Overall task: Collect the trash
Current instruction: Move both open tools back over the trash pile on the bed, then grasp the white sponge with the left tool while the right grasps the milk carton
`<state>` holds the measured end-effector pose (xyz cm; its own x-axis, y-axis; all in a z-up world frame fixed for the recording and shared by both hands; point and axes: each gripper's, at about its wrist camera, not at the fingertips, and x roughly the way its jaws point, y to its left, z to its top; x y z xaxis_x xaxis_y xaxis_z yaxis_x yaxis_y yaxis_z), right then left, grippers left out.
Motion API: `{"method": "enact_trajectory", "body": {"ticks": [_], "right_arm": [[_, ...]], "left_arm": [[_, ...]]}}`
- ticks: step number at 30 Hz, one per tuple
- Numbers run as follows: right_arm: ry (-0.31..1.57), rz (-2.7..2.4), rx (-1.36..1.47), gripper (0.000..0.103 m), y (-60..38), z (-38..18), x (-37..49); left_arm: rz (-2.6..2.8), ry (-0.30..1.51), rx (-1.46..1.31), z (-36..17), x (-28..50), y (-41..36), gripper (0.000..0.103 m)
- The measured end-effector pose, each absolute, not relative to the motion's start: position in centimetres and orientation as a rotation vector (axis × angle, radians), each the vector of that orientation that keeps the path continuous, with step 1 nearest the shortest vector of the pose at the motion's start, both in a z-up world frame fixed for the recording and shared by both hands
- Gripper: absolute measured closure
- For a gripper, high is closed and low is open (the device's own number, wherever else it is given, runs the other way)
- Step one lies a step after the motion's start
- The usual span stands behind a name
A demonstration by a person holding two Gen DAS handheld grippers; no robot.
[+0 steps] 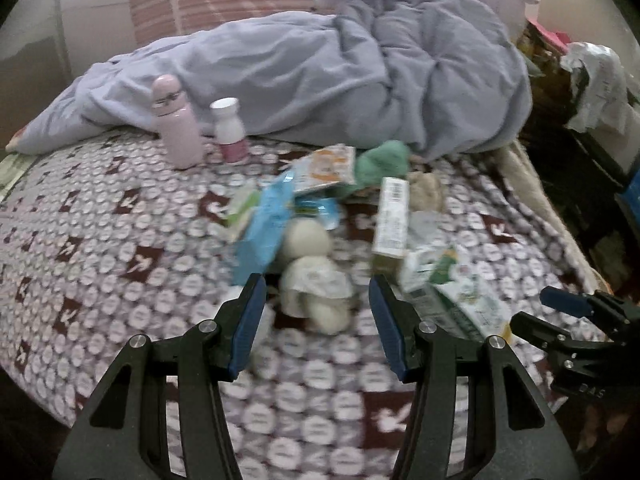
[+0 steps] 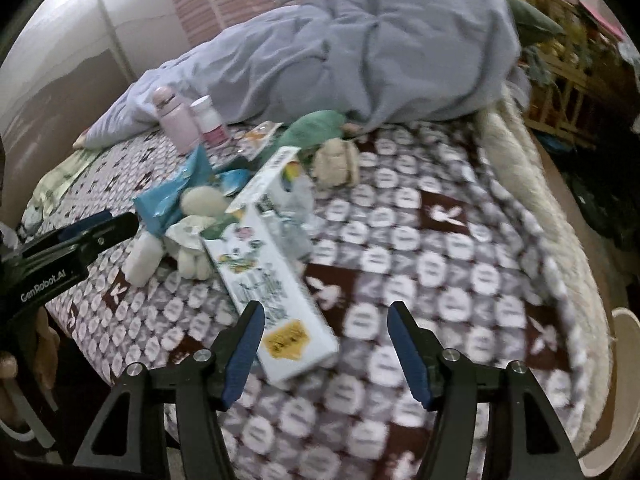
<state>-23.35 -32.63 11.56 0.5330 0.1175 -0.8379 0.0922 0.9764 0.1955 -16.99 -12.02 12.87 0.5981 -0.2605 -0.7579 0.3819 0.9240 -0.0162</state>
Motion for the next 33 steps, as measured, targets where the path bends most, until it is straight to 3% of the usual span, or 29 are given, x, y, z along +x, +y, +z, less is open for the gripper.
{"method": "enact_trajectory", "body": {"ticks": [9,16,29,30,31,33], "right_arm": [[1.023,0.06,0.201,0.032,-30.4,10.8,-21.8],[1.041,0.075,0.183,0.03,-30.0,9.9,-20.9],[1.104,0.104,0.191,0.029,-29.3,7.7,-19.0],[1.1,0.106,0.2,0.03,-29.4,7.7,-19.1],[1.093,0.108,0.205,0.039,-29.5,7.7,-19.1],[1.077,0.1,0.211,0.042,-29.7,7.9,-19.4]], "left_arm": [[-0.381,0.903,0.117,11.2,-15.4,-8.0,0.05],[-0.454,1.003,0.04,9.0,-13.8,-5.2,0.046],[-0.511,1.079,0.139,5.2,-12.3,-6.2,0.046],[-0.504,1.075,0.145,5.1,-12.3,-6.3,0.046],[-0.502,1.075,0.14,5.0,-12.4,-6.4,0.047],[-0.51,1.074,0.112,5.2,-12.5,-6.2,0.07]]}}
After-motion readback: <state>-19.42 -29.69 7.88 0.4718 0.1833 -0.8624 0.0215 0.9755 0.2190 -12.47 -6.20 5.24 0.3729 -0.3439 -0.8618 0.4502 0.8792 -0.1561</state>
